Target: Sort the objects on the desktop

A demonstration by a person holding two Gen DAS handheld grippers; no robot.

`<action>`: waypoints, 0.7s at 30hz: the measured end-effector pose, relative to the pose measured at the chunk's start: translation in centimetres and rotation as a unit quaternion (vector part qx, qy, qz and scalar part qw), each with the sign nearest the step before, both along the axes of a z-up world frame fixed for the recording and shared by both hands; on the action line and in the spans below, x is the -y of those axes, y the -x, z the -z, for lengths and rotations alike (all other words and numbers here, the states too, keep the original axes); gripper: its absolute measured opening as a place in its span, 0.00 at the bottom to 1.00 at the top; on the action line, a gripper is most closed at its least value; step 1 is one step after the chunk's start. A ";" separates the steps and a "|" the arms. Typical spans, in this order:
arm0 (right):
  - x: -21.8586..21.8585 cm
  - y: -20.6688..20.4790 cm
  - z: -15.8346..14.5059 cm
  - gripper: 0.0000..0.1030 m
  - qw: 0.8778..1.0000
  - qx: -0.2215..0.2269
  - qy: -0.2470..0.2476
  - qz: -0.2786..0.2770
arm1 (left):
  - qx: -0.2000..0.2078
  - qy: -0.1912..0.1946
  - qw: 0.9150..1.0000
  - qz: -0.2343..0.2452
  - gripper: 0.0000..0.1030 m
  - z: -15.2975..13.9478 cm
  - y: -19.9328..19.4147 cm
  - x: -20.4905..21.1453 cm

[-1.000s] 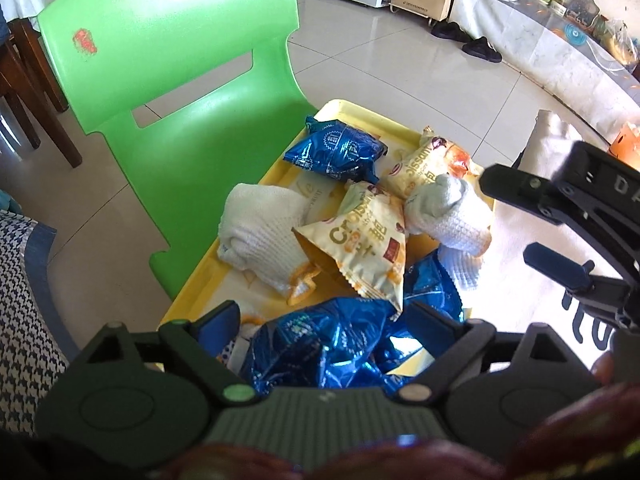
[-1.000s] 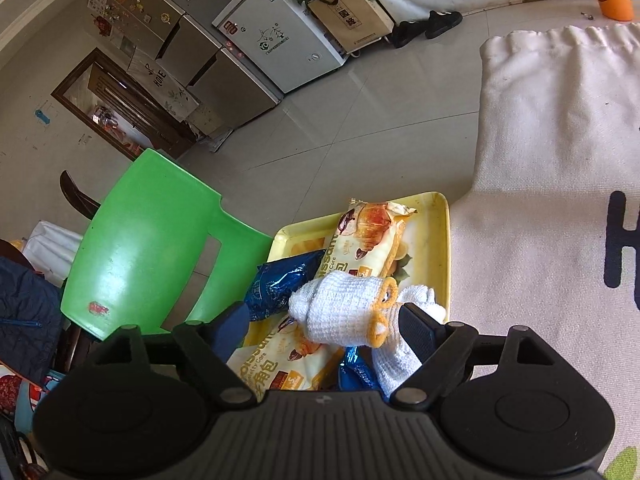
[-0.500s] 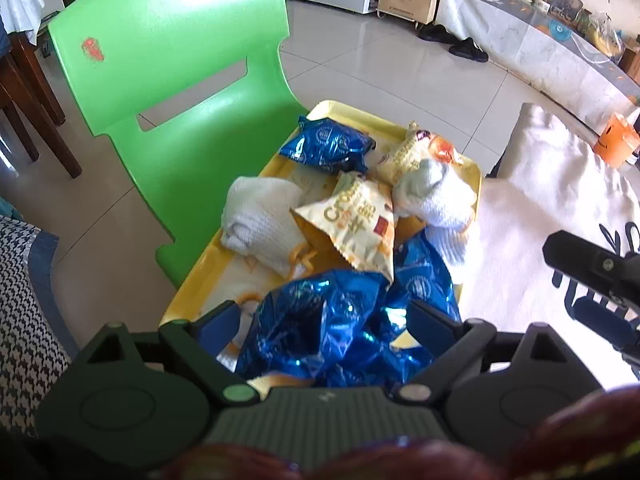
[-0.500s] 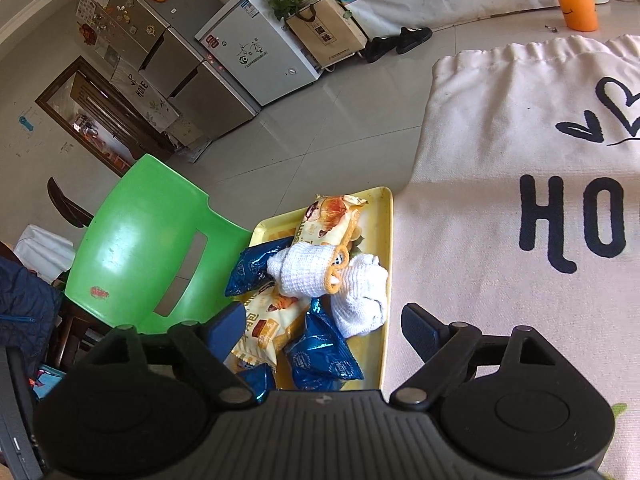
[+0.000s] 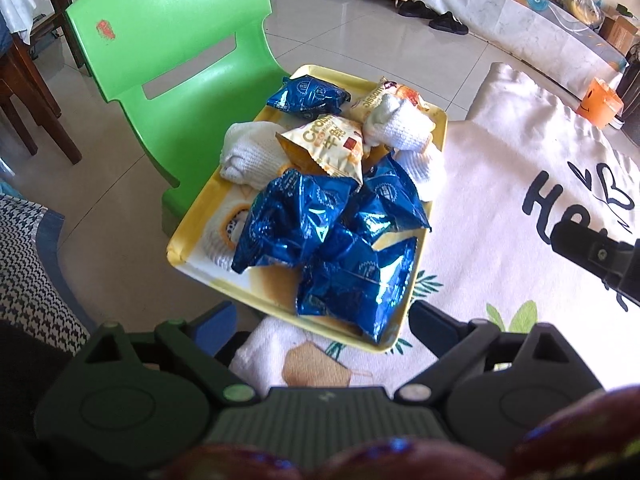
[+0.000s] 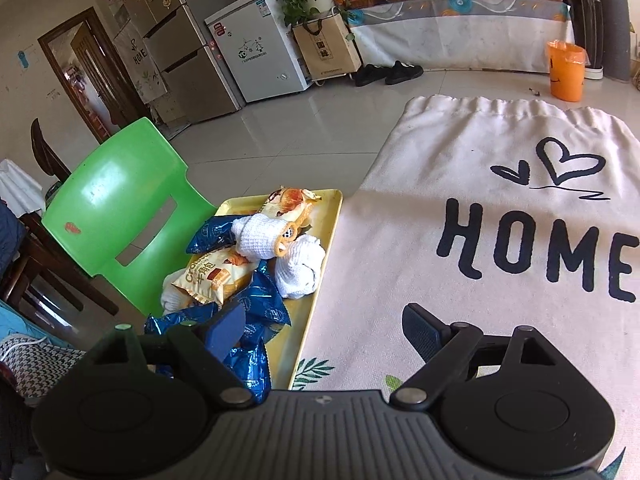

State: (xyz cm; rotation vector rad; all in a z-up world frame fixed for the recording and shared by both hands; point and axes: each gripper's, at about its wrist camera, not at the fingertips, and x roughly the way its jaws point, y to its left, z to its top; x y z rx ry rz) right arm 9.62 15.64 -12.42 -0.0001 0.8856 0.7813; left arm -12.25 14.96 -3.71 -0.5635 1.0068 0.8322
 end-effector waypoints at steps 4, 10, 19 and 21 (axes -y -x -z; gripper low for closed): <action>1.3 0.7 -0.2 0.86 1.000 0.012 0.014 -0.003 | -0.012 -0.016 1.000 0.012 0.99 -0.6 0.6 2.0; 2.6 1.4 0.1 0.89 0.999 0.017 0.037 -0.005 | -0.016 -0.020 1.000 0.016 1.00 -1.3 1.6 3.7; 2.8 2.7 0.9 0.90 0.996 0.024 0.071 -0.037 | -0.013 -0.028 0.999 0.010 1.00 -2.5 2.8 4.8; 2.7 3.0 1.0 0.90 0.996 0.029 0.075 -0.044 | -0.008 -0.029 1.000 0.006 1.00 -2.8 3.1 4.9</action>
